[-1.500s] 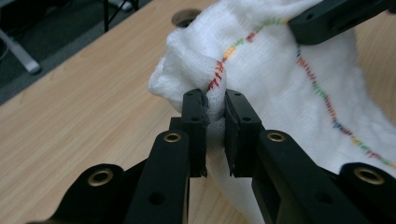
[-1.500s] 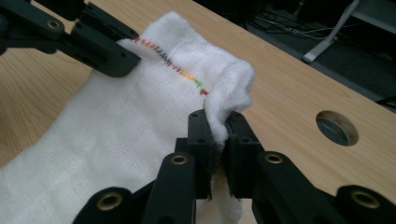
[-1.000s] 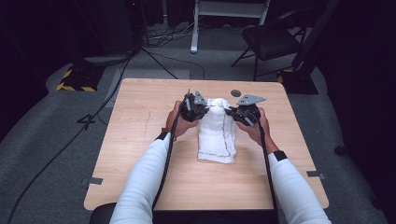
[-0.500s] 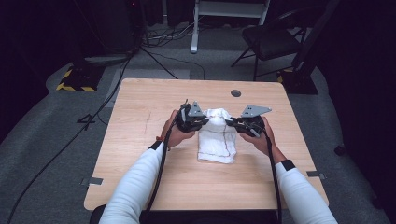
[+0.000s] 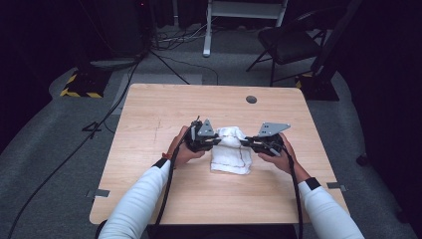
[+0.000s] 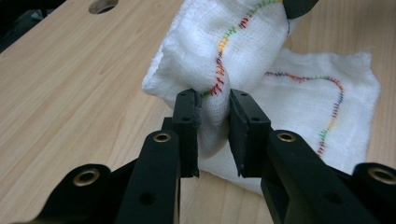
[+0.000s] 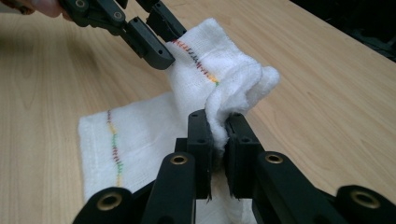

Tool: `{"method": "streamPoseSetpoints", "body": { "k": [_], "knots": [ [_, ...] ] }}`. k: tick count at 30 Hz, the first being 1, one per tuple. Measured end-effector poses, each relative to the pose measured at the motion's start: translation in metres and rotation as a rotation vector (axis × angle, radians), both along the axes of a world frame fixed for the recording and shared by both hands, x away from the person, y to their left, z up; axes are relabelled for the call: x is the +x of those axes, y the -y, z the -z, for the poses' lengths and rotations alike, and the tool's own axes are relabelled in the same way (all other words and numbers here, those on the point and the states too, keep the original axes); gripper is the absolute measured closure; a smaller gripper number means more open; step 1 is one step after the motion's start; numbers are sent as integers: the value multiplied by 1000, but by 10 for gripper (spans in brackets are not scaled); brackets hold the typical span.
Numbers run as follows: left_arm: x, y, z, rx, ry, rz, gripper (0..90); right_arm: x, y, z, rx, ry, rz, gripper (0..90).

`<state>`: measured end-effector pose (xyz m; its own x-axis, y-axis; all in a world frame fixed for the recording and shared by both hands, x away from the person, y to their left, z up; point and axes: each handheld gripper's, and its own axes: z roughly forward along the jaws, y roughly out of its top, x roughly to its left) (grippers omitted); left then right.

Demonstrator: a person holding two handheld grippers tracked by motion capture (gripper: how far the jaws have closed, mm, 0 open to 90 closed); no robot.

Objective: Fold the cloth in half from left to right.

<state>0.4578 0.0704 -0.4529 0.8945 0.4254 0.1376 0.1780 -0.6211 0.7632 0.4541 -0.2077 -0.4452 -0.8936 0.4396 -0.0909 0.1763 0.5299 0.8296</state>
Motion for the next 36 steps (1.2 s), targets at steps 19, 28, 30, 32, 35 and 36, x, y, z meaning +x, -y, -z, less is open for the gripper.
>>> {"method": "streamPoseSetpoints", "body": {
  "k": [19, 28, 30, 32, 35, 36],
  "knots": [
    [-29, -6, 8, 38, -62, 92, 814, -26, 3, 12, -67, -45, -68, 799],
    [-38, -9, 12, 52, -78, 113, 879, -36, 4, 22, -88, -70, -89, 770],
    [-42, -10, 12, 53, -76, 116, 882, -38, 4, 23, -89, -70, -93, 765],
    [-45, -11, 13, 60, -79, 123, 891, -41, 5, 22, -87, -68, -93, 755],
    [-49, -14, 13, 64, -80, 123, 886, -45, 6, 23, -93, -65, -92, 727],
    [-50, -15, 13, 68, -81, 121, 877, -47, 6, 23, -96, -68, -94, 724]
  ]
}}
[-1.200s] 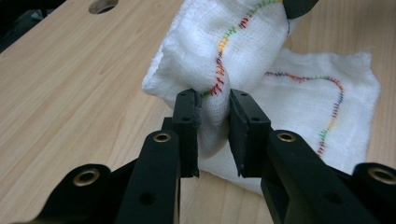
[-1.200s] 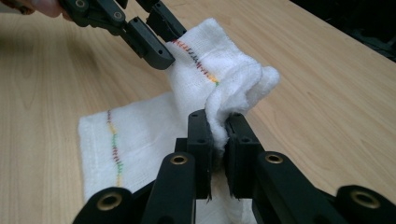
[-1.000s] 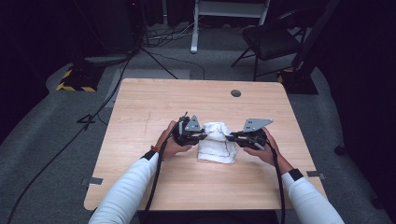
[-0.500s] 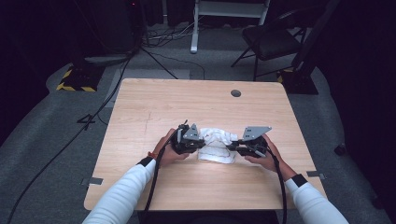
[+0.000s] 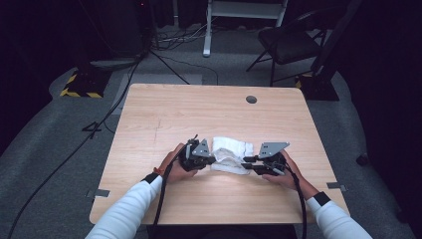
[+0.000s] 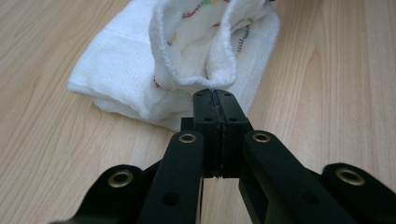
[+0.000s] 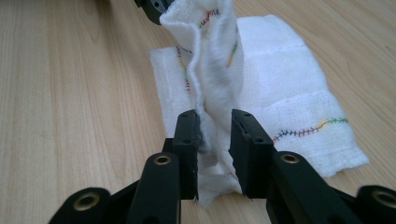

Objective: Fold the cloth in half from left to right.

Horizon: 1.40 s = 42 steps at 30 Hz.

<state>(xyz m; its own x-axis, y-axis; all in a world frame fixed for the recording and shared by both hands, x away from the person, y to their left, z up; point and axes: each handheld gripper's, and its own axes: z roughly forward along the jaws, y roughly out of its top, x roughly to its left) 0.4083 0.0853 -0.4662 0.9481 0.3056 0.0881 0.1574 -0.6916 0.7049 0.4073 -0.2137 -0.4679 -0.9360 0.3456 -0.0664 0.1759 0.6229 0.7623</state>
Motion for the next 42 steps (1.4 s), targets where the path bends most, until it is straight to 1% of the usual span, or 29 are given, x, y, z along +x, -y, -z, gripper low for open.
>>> {"method": "streamPoseSetpoints", "body": {
  "k": [4, 5, 7, 8, 10, 11, 12, 13, 14, 15, 17, 18, 19, 21, 22, 23, 24, 25, 26, 30, 31, 32, 33, 34, 36, 38, 39, 40, 42],
  "knots": [
    [-5, -7, 0, -3, -1, -19, 837, -6, 4, 0, 1, -4, 8, 702],
    [-6, -8, 0, -4, 0, -16, 826, -7, 6, 0, 5, 0, 13, 696],
    [-8, -12, -2, -7, -3, -36, 808, -8, 10, 0, 7, -3, 27, 681],
    [-8, -14, -2, -9, 5, -46, 774, -8, 12, 0, 8, -1, 37, 664],
    [-7, -17, -3, -12, 11, -74, 739, -7, 15, 0, 8, 3, 57, 636],
    [-6, -17, -3, -10, 17, -89, 689, -6, 17, -1, 13, 7, 73, 612],
    [-5, -18, -3, -8, 23, -115, 651, -5, 17, -2, 17, 10, 83, 594],
    [-3, -19, -3, -10, 28, -135, 621, -4, 18, -3, 18, 13, 96, 572],
    [-2, -19, -4, -12, 28, -140, 602, -2, 18, -4, 14, 18, 116, 555],
    [0, -19, -4, -10, 25, -161, 573, -1, 18, -4, 16, 17, 123, 548],
    [6, -17, -5, -4, 18, -202, 477, 2, 16, -5, 17, 25, 144, 513],
    [10, -16, -5, -11, 19, -221, 449, 4, 15, -5, 15, 27, 155, 501],
    [14, -13, -5, -16, 35, -245, 438, 5, 13, -6, 15, 27, 159, 499],
    [22, -6, -6, 2, 55, -267, 395, 8, 8, -5, 12, 32, 160, 491],
    [26, -4, -7, -14, 52, -280, 375, 10, 5, -5, 9, 36, 165, 484],
    [29, -3, -7, -33, 47, -287, 373, 11, 3, -5, 10, 36, 169, 478],
    [34, 0, -8, -55, 24, -286, 366, 12, 1, -5, 9, 39, 173, 473],
    [36, 2, -9, -65, 12, -281, 341, 14, -2, -5, 6, 41, 181, 465],
    [38, 6, -9, -77, 4, -264, 323, 15, -4, -5, 5, 42, 186, 459],
    [37, 18, -6, -38, -10, -184, 307, 21, -12, 0, -19, 25, 187, 421],
    [35, 20, -3, -18, -17, -169, 310, 21, -14, 2, -27, 18, 185, 414],
    [34, 22, -2, -2, -18, -156, 311, 21, -16, 4, -48, 11, 182, 396],
    [32, 22, 0, 11, -25, -136, 319, 21, -16, 6, -58, 9, 178, 390],
    [30, 23, 2, 20, -27, -114, 338, 20, -16, 7, -58, 1, 173, 390],
    [25, 23, 5, 45, -27, -92, 342, 18, -14, 9, -60, -14, 160, 384],
    [21, 22, 7, 56, -49, -61, 331, 16, -12, 9, -66, -18, 147, 378],
    [18, 23, 9, 80, -41, -63, 322, 15, -12, 9, -68, -20, 147, 375],
    [16, 23, 10, 94, -33, -64, 325, 13, -10, 10, -72, -27, 144, 374],
    [14, 22, 14, 98, -36, -63, 325, 11, -8, 13, -83, -35, 137, 367]
  ]
}}
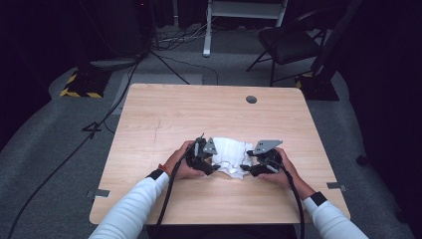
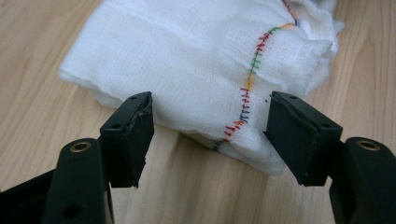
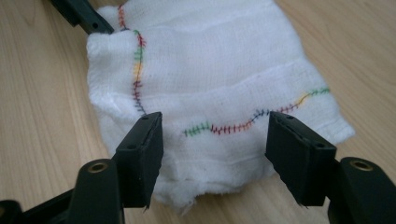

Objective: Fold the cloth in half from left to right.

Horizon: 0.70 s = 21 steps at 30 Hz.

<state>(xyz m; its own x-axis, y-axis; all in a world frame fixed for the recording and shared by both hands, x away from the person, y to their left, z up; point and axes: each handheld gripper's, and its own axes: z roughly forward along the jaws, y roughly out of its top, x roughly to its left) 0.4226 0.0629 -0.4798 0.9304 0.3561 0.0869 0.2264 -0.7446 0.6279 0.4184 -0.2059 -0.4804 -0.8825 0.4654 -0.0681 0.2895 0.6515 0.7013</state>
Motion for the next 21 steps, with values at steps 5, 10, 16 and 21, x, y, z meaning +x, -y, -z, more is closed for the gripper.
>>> {"method": "streamPoseSetpoints", "body": {
  "k": [5, 10, 16, 21],
  "knots": [
    [-5, 5, 5, 1, -24, -29, 335, -3, 10, 1, -2, -25, 2, 356],
    [-11, -1, 10, -7, -89, -39, 336, -9, 22, 8, -37, -46, 8, 396],
    [-25, -10, 6, -1, -71, -27, 317, -11, 37, -6, 62, -9, 52, 425],
    [-33, -31, -4, -63, -43, -79, 309, -11, 38, -12, 80, 35, 82, 439]
  ]
}}
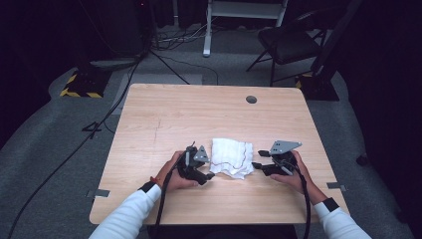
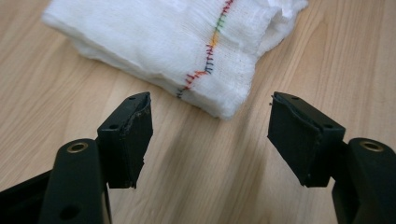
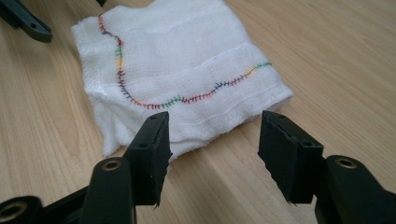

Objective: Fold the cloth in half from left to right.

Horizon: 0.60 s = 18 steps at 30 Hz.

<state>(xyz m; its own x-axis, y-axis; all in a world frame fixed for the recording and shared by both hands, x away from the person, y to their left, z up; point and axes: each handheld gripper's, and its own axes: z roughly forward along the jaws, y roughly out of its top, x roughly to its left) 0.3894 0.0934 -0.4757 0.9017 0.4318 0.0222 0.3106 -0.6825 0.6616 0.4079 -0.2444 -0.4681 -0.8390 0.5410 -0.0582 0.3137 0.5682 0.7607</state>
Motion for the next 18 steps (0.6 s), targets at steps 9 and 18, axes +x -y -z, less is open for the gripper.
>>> {"method": "streamPoseSetpoints", "body": {
  "k": [9, 18],
  "knots": [
    [-14, -38, -4, -17, 36, -82, 248, 0, -1, -3, 2, 11, -9, 438],
    [-22, -71, -2, 3, 60, -134, 203, -6, 14, -8, -53, 35, 1, 350]
  ]
}}
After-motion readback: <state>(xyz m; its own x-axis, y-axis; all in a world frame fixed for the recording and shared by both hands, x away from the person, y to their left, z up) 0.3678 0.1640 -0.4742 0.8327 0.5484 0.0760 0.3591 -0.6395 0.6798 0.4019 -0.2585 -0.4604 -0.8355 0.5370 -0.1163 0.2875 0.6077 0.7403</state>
